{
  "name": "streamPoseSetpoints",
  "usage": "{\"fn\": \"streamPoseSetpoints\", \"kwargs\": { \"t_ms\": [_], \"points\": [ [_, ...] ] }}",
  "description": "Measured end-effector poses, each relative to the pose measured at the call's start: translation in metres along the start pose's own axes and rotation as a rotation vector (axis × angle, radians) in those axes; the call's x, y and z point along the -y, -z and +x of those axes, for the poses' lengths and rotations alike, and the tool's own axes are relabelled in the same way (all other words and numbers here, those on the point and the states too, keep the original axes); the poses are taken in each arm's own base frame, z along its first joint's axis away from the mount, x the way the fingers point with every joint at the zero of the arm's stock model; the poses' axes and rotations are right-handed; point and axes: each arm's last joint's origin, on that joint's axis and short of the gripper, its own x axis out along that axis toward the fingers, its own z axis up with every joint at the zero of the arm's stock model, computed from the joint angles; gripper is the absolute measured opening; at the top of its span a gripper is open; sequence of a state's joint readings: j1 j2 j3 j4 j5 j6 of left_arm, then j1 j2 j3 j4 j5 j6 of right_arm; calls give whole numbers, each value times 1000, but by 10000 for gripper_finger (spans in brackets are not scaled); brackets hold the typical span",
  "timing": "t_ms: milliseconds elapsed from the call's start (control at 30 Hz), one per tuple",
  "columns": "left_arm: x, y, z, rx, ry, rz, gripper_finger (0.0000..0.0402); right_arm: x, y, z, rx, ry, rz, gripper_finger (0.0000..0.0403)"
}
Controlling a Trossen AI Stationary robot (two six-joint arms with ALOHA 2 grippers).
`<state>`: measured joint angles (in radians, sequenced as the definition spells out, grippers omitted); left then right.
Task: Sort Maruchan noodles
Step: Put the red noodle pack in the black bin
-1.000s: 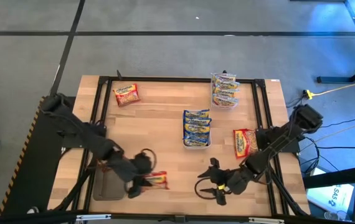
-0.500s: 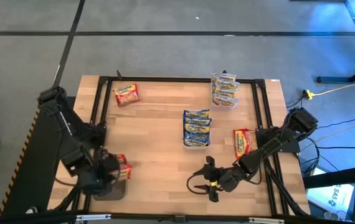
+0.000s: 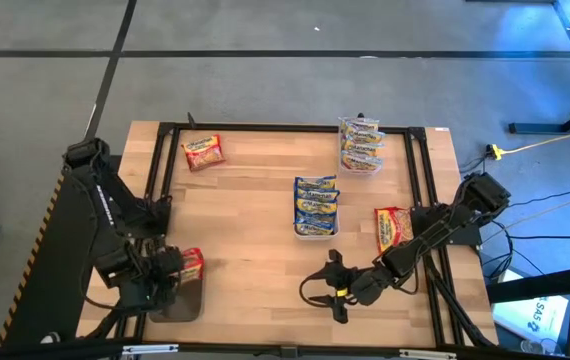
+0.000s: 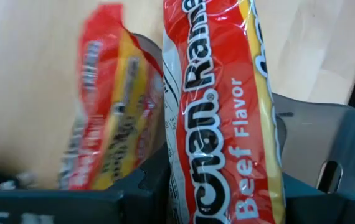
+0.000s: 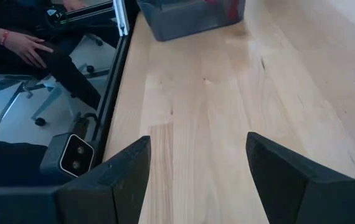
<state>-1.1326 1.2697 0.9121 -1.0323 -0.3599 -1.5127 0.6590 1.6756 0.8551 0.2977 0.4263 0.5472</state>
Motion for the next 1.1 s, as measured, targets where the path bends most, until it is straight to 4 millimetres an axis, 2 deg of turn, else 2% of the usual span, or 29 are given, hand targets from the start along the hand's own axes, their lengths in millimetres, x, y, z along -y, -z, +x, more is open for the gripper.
{"fn": "streamPoseSetpoints", "kwargs": {
  "t_ms": [233, 567, 867, 967, 1100],
  "points": [
    [-6, 9, 23, -1, 24, -15, 122, 0, 0, 0, -1, -1, 2, 237],
    [-18, 17, 42, -5, 4, -60, 125, 0, 0, 0, -1, -1, 4, 237],
    [-21, 20, 43, -96, -31, -44, 162, 0, 0, 0, -1, -1, 4, 237],
    [-21, 19, 35, -153, -61, -36, 164, 0, 0, 0, -1, -1, 4, 237],
    [-20, 13, 22, -130, -112, -39, 164, 0, 0, 0, -1, -2, 4, 237]
  ]
}}
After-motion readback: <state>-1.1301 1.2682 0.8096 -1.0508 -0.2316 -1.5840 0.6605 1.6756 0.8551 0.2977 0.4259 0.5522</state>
